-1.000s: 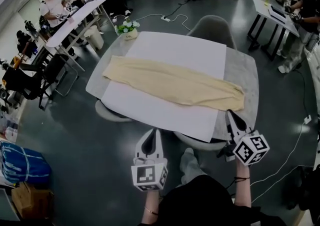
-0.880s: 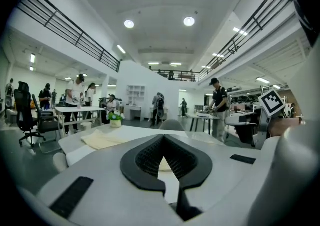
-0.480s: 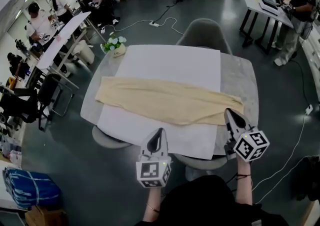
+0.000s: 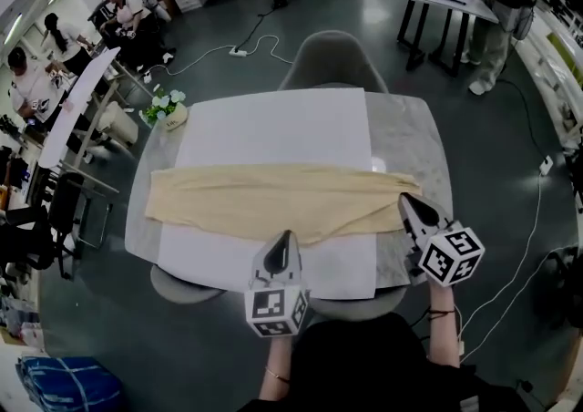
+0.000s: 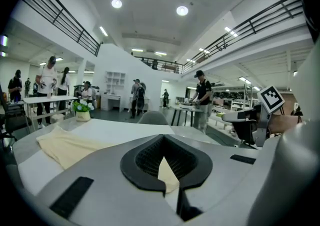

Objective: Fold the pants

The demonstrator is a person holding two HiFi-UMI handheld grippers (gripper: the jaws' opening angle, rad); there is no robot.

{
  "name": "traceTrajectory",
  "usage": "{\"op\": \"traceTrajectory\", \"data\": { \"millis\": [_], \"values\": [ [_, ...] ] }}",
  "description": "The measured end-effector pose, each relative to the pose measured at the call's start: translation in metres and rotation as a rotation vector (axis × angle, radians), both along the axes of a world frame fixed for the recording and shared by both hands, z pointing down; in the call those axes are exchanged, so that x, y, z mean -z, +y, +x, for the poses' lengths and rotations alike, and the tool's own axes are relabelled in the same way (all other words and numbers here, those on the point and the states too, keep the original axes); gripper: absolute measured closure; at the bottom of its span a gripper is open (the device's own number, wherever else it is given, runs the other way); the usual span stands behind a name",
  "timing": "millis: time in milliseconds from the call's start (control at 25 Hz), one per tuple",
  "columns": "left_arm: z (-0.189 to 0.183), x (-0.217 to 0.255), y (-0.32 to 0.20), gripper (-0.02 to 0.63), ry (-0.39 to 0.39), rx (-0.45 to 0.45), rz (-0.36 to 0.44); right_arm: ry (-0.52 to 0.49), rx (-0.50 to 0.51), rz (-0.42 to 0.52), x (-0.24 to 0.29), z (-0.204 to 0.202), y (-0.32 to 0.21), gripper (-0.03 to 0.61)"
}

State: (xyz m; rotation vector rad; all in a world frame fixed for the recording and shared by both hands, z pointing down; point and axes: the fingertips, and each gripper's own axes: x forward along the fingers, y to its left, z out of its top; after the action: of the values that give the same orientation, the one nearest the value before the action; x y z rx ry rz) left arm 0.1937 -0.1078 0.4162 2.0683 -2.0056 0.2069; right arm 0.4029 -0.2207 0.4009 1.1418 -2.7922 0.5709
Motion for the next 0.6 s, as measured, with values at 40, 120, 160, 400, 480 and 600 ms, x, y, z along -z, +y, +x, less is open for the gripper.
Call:
{"op": "traceTrajectory", "data": {
  "millis": [40, 120, 160, 400, 480, 600],
  "values": [
    [0.003, -0.001, -0.003, 0.606, 0.003, -0.008, -0.003, 0.004, -0.007, -0.004, -0.002, 0.002, -0.001, 0.563],
    [0.010, -0.007, -0.006, 0.606, 0.011, -0.027, -0.017, 0.016, -0.021, -0.021, -0.009, 0.008, -0.005, 0.563],
    [0.014, -0.011, -0.009, 0.606, 0.013, -0.040, -0.028, 0.025, -0.031, -0.032, -0.014, 0.012, -0.006, 0.563],
    [0.024, -0.031, -0.033, 0.606, 0.015, -0.135, -0.096, 0.079, -0.081, -0.111, -0.046, 0.030, -0.016, 0.563],
    [0.030, -0.040, -0.044, 0.606, 0.013, -0.173, -0.121, 0.100, -0.094, -0.136, -0.057, 0.035, -0.024, 0.564],
    [0.042, -0.056, -0.060, 0.606, 0.020, -0.236, -0.163, 0.122, -0.124, -0.167, -0.073, 0.044, -0.038, 0.563]
  ]
}}
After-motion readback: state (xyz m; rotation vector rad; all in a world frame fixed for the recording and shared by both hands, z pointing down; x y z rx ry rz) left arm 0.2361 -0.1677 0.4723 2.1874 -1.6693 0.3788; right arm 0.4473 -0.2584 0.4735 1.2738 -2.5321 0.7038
